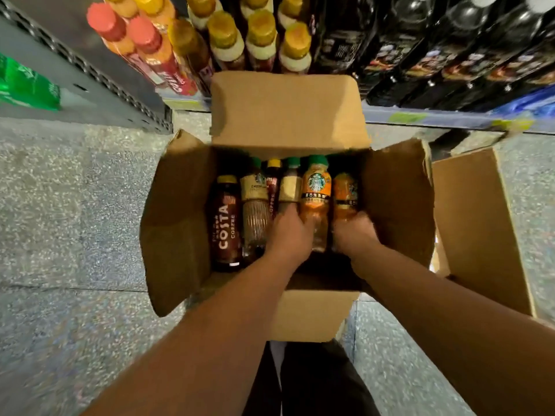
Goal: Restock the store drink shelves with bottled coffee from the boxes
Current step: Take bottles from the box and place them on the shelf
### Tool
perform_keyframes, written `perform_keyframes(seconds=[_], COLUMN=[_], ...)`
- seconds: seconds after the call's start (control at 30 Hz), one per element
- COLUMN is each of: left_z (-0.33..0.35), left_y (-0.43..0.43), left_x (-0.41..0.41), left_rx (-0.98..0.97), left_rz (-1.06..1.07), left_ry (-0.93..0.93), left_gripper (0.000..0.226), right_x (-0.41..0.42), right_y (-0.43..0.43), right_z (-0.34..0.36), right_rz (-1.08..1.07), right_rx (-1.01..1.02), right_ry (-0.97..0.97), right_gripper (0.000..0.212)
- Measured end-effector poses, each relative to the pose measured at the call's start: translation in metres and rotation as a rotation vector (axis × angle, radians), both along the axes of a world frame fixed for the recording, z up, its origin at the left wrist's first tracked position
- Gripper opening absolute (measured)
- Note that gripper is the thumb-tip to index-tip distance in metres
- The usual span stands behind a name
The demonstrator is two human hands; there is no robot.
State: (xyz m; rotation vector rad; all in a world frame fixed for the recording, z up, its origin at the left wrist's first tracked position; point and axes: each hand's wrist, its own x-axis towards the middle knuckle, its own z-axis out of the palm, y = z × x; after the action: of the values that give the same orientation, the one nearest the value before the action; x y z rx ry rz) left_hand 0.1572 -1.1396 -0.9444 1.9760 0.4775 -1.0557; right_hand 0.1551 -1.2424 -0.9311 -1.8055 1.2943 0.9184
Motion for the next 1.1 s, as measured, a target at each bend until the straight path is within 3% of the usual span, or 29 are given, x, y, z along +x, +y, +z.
perform_keyframes(seconds=[0.13,0.27,0.57,0.93,1.1], left_z=[-0.014,-0.017,-0.022,0.022,0.060], left_y=[-0.002,0.000,-0.001,0.036,0.051], left_x=[0.007,0.013,0.022,0.029,0.027], left_rx=[-0.034,-0.011,-0.056,-0.257,-0.364], left_rz=[0.006,-0.053,0.037,0.146,0.209], left_ry=[0.066,0.101,0.211,0.391,0.373], left_gripper=[0.045,0.048,0.051,0.046,0.049], right_x=[0.003,0.001,-0.009,-0.025,-0.026], right_y=[0.003,0.001,-0.016,-0.001,0.002], right_z=[-0.006,-0.007,-0.011,0.016,0.054], right_rz=[0.082,0.020,-0.245,-0.410,-0.386], right_rx=[-0.102,-0.080,0.213,0.324,0.345], right_ry=[0.094,0.035,-0.043,-0.098,-0.159], right_gripper=[0.061,0.071,0.056,0.055,0.048])
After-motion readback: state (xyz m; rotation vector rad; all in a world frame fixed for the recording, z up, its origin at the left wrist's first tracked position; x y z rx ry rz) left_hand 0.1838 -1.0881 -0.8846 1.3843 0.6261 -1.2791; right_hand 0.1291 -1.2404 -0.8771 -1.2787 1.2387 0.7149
